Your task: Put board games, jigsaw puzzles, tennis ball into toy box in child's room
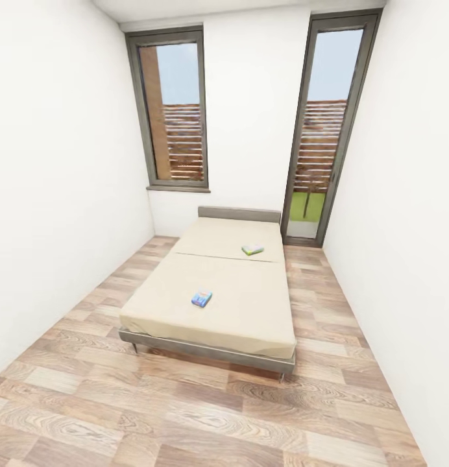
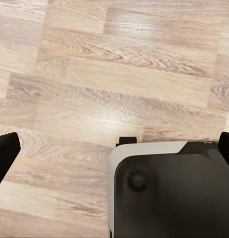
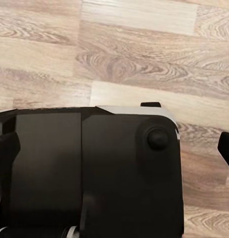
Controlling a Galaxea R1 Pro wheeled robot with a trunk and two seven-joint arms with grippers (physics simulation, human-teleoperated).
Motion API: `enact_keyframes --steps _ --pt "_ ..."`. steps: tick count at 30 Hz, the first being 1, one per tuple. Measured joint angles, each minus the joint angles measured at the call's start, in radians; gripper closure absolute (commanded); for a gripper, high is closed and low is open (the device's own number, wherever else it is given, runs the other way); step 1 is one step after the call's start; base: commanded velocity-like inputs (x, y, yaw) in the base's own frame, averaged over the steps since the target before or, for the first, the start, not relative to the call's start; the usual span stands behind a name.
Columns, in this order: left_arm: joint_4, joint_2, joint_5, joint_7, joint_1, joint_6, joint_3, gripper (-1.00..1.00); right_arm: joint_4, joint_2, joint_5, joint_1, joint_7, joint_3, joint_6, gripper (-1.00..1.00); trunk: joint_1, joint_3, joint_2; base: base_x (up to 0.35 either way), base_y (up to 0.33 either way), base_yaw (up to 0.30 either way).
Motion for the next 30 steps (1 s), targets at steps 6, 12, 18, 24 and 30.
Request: enact_keyframes --steps 6,12,18,24,30 --pt "0.0 0.0 0.0 0.0 0.0 0.0 0.0 -1.0 0.0 0.0 0.0 0.0 0.0 0.0 -0.001 -1.0 -0.015 0.013 0.028 0.0 0.0 0.0" --pt "0.0 0.0 0.0 0.0 0.0 0.001 0.0 -1.0 0.0 0.0 0.0 0.0 0.0 0.0 -0.001 -1.0 -0.015 0.013 0.028 0.0 0.0 0.0" --pt "-0.001 0.0 0.001 0.0 0.0 0.003 -0.001 -1.0 0.0 0.0 0.0 0.0 0.0 0.0 -0.001 -1.0 -0.015 0.013 0.028 0.0 0.0 0.0" --pt "-0.001 0.0 0.001 0.0 -0.001 0.006 0.0 -1.0 0.0 0.0 0.0 0.0 0.0 0.0 -0.003 -1.0 -0.015 0.013 0.028 0.0 0.0 0.0" --pt "-0.002 0.001 0.004 0.0 -0.001 0.007 0.0 -1.0 0.0 0.0 0.0 0.0 0.0 0.0 -0.003 -1.0 -0.015 0.013 0.028 0.0 0.0 0.0"
